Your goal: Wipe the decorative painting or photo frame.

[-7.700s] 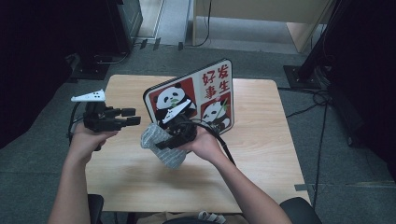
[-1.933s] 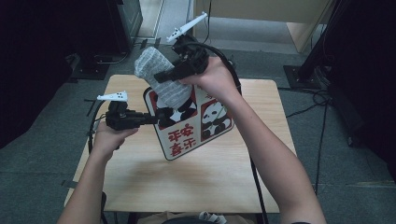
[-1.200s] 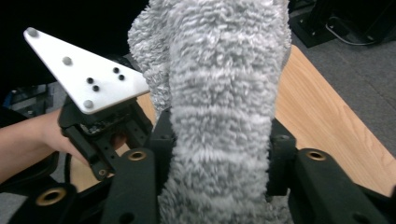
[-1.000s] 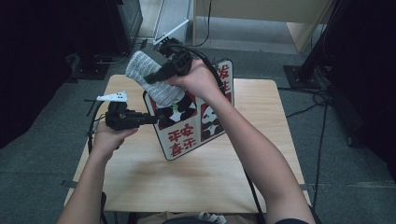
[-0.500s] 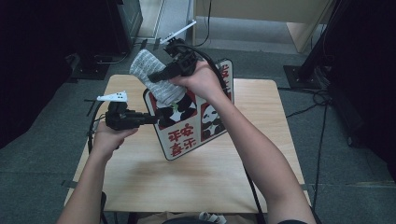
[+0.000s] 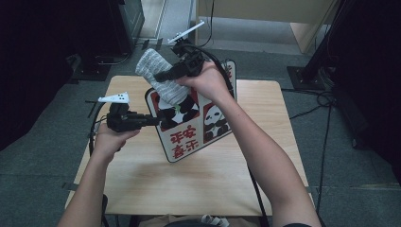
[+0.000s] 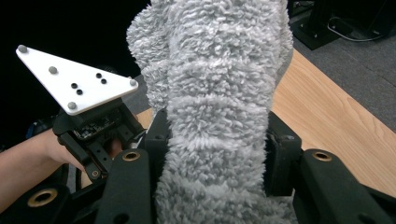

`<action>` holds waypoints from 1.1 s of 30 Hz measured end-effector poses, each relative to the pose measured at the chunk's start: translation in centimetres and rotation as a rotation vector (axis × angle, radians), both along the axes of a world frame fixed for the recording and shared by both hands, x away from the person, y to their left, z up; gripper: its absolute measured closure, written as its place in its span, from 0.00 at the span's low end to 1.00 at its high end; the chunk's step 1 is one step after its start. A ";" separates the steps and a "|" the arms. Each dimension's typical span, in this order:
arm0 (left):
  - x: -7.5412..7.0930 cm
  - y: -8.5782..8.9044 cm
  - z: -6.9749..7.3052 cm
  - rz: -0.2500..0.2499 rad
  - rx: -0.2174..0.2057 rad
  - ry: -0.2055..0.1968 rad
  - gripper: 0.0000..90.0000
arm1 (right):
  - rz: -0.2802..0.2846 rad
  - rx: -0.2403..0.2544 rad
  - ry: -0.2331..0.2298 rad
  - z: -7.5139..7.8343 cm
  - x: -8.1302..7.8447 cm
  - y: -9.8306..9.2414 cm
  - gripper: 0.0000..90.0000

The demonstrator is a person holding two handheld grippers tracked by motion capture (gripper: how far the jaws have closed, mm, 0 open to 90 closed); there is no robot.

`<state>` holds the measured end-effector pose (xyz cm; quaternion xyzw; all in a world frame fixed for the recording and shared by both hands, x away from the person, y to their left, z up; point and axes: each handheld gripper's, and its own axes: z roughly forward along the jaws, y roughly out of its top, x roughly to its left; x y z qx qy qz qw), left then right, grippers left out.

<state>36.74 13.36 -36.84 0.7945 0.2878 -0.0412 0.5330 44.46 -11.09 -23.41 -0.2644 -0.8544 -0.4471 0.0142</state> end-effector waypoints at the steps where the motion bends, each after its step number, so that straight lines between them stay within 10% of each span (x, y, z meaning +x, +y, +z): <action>1: 0.0 0.0 0.0 0.000 0.000 0.000 0.87 | -0.001 -0.001 -0.003 0.0 0.0 -0.1 0.61; 33: 0.0 0.0 0.0 -0.004 0.000 0.003 0.87 | -0.070 0.008 -0.005 -0.2 0.9 -3.2 0.60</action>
